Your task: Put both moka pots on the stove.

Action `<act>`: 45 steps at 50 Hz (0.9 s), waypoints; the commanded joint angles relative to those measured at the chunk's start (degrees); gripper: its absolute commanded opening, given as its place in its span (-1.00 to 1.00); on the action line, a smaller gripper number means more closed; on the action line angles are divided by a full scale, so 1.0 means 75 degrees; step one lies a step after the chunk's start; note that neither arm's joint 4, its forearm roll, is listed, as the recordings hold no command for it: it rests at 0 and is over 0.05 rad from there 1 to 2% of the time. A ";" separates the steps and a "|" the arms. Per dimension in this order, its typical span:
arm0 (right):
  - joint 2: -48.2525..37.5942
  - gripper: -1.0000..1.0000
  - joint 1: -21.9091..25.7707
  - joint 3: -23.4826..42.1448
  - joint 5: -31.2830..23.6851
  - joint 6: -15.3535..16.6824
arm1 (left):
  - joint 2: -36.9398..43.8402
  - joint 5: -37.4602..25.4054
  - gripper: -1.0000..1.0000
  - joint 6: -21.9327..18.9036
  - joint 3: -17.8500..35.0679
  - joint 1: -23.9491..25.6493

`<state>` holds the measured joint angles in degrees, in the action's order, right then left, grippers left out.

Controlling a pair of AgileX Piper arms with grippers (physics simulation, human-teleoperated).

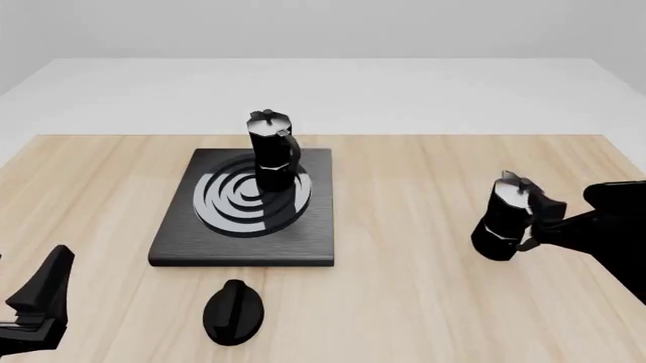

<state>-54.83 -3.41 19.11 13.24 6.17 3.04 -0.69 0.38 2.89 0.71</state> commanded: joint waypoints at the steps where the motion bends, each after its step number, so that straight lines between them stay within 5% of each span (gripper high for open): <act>1: -0.0864 1.00 0.0071 -0.0037 0.0704 -0.0167 | -0.0001 -0.0001 1.00 0.0001 0.0000 0.0001; 45: -0.2849 1.00 0.0091 -0.0160 0.2101 -0.0376 | 0.0000 0.0000 1.00 -0.0001 0.0000 0.0001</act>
<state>-74.04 -3.10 18.33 27.50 3.61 3.04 -0.69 0.38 2.89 0.71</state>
